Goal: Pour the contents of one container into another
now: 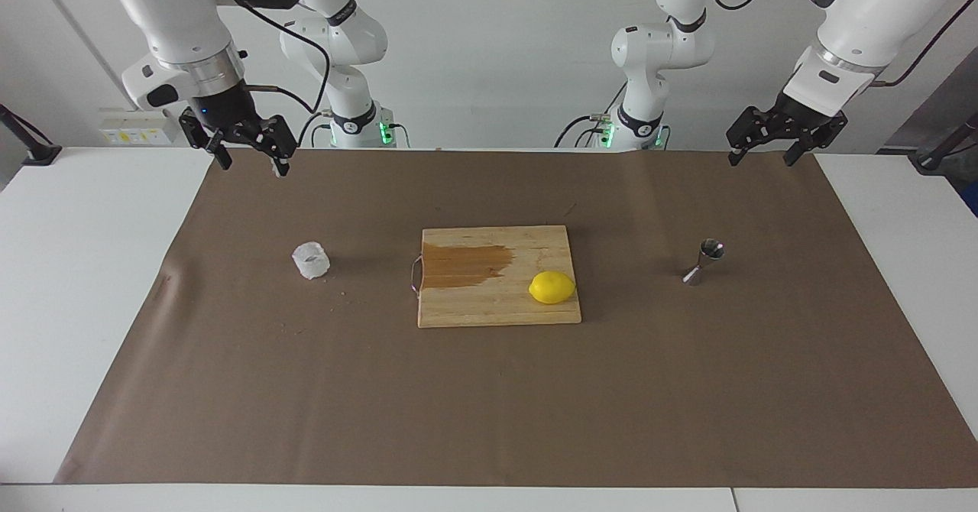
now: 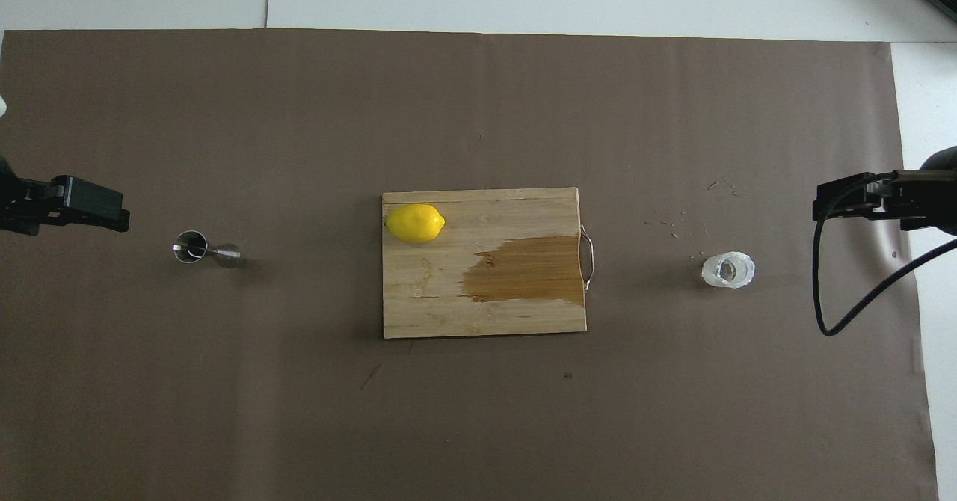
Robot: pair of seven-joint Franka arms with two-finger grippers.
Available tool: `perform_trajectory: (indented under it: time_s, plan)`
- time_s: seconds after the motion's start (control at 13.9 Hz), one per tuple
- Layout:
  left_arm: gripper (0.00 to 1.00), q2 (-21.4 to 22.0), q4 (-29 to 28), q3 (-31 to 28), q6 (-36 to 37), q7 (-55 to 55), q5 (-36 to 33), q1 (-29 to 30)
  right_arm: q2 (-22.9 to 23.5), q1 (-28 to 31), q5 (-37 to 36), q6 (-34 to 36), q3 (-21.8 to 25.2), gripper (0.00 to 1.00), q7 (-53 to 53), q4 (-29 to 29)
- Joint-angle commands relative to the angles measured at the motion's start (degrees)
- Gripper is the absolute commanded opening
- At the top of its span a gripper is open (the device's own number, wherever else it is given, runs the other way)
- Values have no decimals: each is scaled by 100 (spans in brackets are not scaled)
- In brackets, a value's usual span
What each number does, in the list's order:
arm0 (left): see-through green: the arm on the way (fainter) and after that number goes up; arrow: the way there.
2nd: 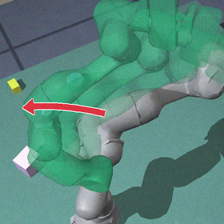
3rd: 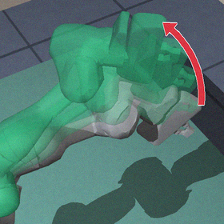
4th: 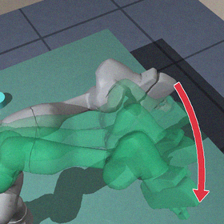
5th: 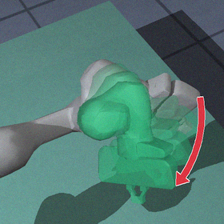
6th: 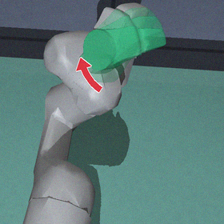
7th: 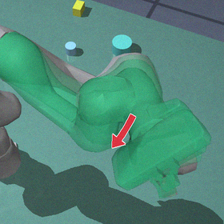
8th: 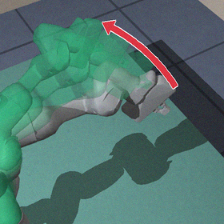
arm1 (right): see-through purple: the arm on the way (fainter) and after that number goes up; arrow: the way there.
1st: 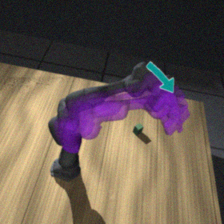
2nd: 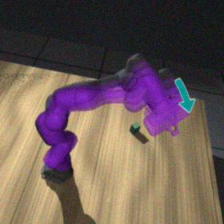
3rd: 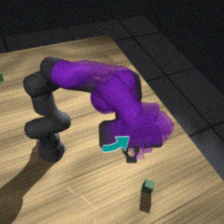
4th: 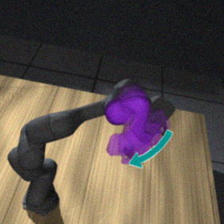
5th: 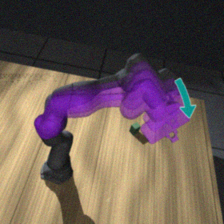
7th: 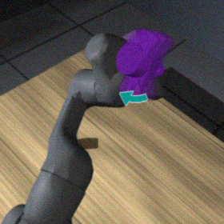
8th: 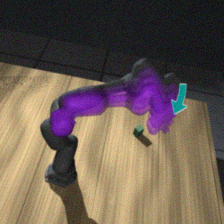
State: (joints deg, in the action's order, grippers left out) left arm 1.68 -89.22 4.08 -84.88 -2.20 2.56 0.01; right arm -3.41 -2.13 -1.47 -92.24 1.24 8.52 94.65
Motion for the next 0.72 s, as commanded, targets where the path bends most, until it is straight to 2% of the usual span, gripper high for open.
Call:
perform_trajectory:
  time_s: [0.0, 0.14, 0.65]
  plan:
    - [100, -1, 37, 58, 139, 254, 43, 105, -134, 64, 94, -40, -9, 100, -157, 150]
    - [100, 104, -165, 58, 77, 220, 43, 61, -134, 64, 94, -40, -18, 100, -157, 150]
    - [100, 114, -184, 49, 95, 211, 43, 96, -134, 64, 94, -40, -9, 100, -157, 150]
